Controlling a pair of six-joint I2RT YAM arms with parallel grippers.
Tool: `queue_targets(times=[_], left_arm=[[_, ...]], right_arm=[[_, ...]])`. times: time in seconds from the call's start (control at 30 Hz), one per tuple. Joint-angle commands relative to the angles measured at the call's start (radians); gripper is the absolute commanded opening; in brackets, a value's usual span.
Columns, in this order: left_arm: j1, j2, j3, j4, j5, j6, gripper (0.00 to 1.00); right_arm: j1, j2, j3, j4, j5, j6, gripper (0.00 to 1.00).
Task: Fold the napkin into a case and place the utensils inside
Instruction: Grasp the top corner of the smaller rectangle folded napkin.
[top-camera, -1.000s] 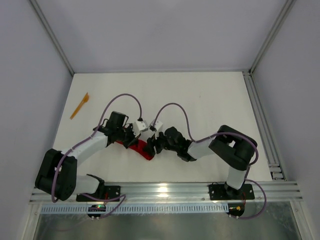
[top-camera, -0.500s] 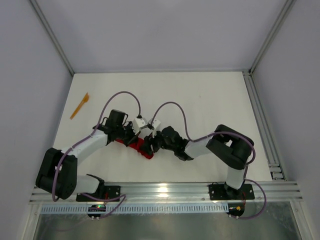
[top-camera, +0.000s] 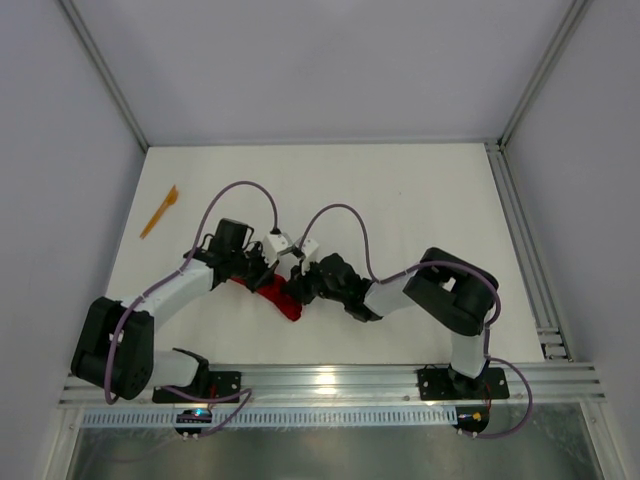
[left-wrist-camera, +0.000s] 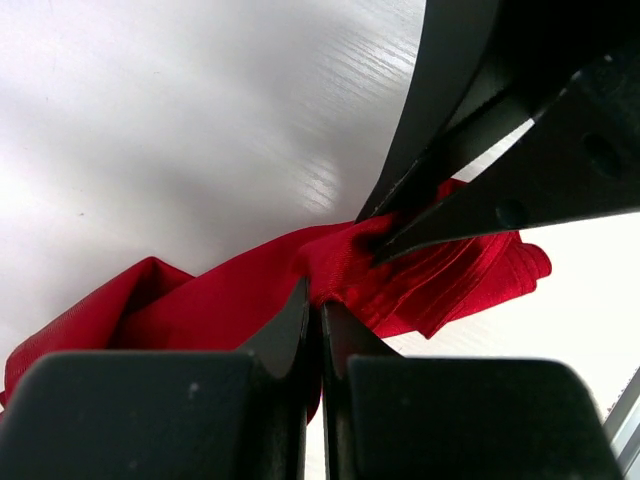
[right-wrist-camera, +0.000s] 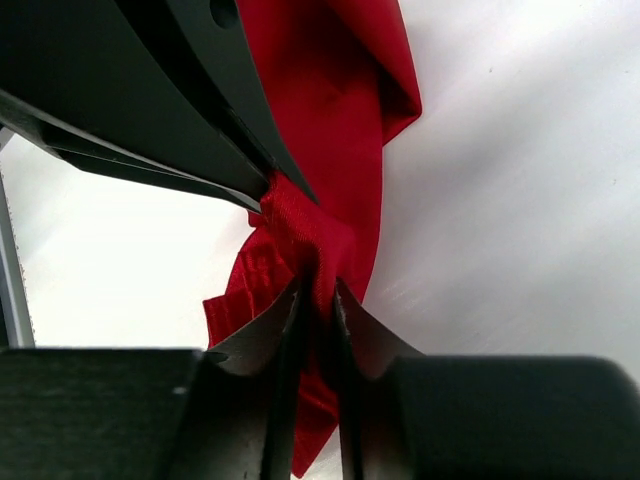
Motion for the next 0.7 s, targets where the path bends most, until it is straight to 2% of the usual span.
queue_targets(times=[0.0,0.17,0.37,0.47,0.5,0.6,0.67], left_arm=[[-0.017,-0.031,0.024,0.008,0.062,0.039,0.00],[-0.013,-0.040,0.023,-0.003,0.053,0.045,0.00],[-0.011,-0.046,0.026,-0.026,0.071,0.058,0.00],[-0.011,-0.042,0.026,-0.020,0.082,0.045,0.00],[-0.011,-0.037,0.026,-0.012,0.090,0.039,0.00],[-0.011,-0.025,0.032,0.001,0.108,0.016,0.00],[-0.011,-0.014,0.041,0.008,0.110,-0.005,0.00]], right_arm=[[0.009,0.015,0.022,0.010,0.017,0.008,0.18],[-0.011,-0.003,-0.009,0.005,0.023,0.001,0.08],[-0.025,-0.002,0.013,-0.066,0.038,-0.029,0.06],[-0.020,0.003,0.032,-0.066,0.028,-0.034,0.29],[-0.008,0.004,0.037,-0.057,0.026,-0.043,0.40],[0.002,0.012,0.052,-0.035,0.006,-0.048,0.48],[0.002,0.018,0.059,-0.023,0.001,-0.032,0.48]])
